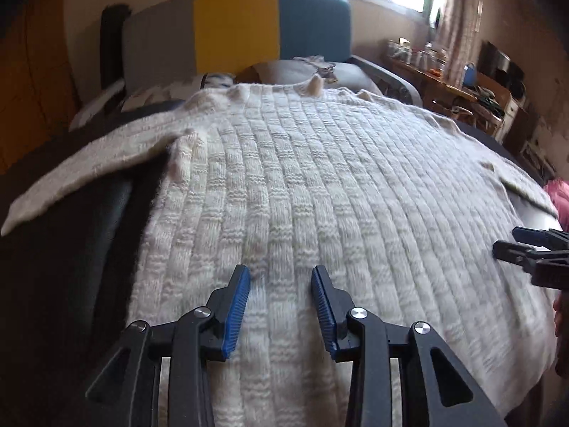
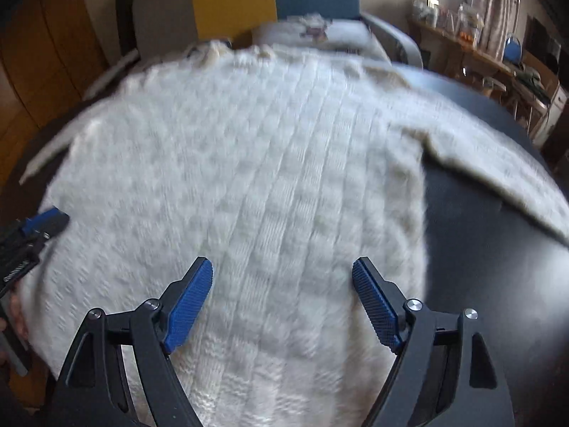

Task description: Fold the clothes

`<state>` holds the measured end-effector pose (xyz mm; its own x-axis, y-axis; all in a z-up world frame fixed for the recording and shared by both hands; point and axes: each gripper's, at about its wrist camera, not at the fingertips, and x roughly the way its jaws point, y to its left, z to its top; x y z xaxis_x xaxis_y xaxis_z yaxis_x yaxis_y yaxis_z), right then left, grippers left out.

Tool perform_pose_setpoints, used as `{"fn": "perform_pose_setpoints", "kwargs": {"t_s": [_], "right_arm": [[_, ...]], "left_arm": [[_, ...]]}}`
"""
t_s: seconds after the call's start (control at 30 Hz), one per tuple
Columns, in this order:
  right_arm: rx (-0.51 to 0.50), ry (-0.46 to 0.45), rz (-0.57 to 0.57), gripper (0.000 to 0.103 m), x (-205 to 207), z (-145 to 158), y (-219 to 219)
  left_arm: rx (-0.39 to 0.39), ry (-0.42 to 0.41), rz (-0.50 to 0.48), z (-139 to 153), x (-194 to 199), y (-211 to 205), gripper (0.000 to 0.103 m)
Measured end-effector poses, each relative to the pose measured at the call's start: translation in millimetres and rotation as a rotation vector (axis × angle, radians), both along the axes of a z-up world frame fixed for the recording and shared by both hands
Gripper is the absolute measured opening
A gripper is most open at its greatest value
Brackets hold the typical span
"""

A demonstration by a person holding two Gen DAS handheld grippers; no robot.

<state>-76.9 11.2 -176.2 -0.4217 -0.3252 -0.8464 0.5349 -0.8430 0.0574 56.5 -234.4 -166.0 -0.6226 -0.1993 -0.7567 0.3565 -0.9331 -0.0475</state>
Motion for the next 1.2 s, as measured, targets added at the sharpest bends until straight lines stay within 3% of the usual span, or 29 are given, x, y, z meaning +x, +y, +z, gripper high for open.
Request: {"fn": "perform_pose_setpoints", "kwargs": {"t_s": [0.1,0.33,0.5,0.67,0.77,0.9,1.03,1.2], "right_arm": [[-0.001,0.050,-0.014,0.100,7,-7,0],[-0.024,0.071,-0.020,0.101,9,-8,5],[-0.032,0.088,-0.022,0.102,12,-8,2],[-0.030,0.097,-0.028,0.102,13,-8,2],[-0.029,0.099,-0.029,0.102,13,-8,2],[-0.025,0.094,-0.027,0.102,12,-9,2],[0.002,0.064,-0.040,0.102,9,-8,-1],[0.035,0.037,-0.049,0.102,4,4,-18]], "left_arm": [[0.012,0.019,-0.015,0,7,-1,0.037],[0.152,0.069,0.025,6,45,-30,0.037],[0.184,0.116,0.064,13,81,-54,0.037],[0.169,0.120,0.025,17,68,-52,0.037],[0.158,0.034,0.024,1,52,-47,0.037],[0.129,0.048,0.009,-1,56,-46,0.037],[0.221,0.097,0.014,12,53,-59,0.036],[0.237,0.145,-0.051,27,23,-66,0.037]]}}
